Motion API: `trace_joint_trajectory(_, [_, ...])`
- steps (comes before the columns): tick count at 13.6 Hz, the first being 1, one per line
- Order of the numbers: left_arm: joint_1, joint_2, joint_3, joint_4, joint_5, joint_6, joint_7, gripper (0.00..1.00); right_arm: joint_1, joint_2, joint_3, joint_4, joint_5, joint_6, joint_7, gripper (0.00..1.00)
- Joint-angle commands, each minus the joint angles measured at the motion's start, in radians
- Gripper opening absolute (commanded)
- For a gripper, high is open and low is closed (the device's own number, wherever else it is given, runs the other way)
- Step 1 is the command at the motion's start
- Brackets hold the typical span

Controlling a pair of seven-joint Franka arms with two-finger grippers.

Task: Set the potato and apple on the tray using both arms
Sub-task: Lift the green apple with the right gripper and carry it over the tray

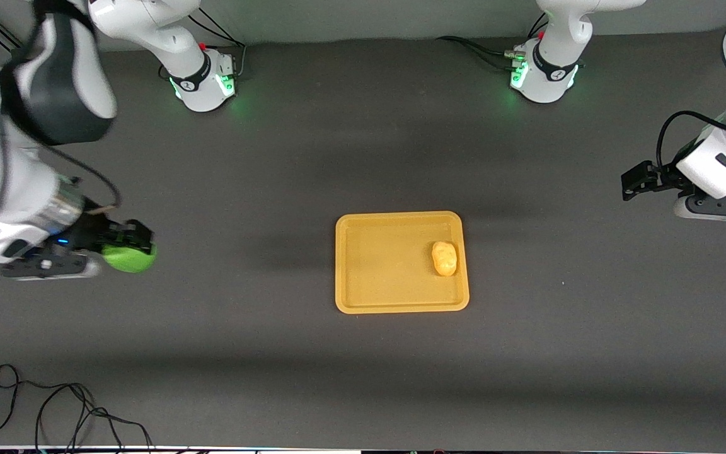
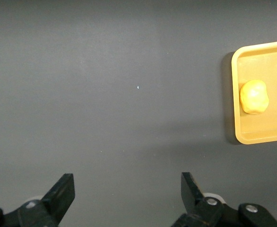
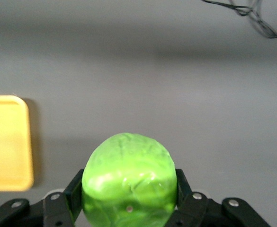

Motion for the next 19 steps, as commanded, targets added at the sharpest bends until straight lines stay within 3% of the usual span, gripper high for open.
trace_joint_trajectory(1, [0.003, -0.006, 0.004, 0.007, -0.01, -0.005, 0.022, 1.0, 0.111, 0.199, -0.003, 0.244, 0.062, -0.051, 0.249, 0.55])
trace_joint_trajectory(3, [0.003, -0.002, 0.005, 0.005, -0.01, -0.004, 0.028, 1.0, 0.175, 0.279, 0.005, 0.335, 0.076, -0.051, 0.411, 0.55])
trace_joint_trajectory(7, [0.003, -0.005, 0.005, 0.005, -0.01, -0.008, 0.029, 1.0, 0.284, 0.532, 0.057, 0.588, 0.073, -0.008, 0.703, 0.54])
trace_joint_trajectory(12, [0.003, -0.014, 0.005, 0.002, -0.01, -0.001, 0.028, 1.0, 0.402, 0.689, 0.077, 0.595, 0.046, 0.182, 0.786, 0.54])
trace_joint_trajectory(19, [0.005, -0.013, 0.007, -0.004, -0.008, 0.021, 0.028, 1.0, 0.428, 0.836, 0.08, 0.587, 0.039, 0.356, 0.759, 0.55])
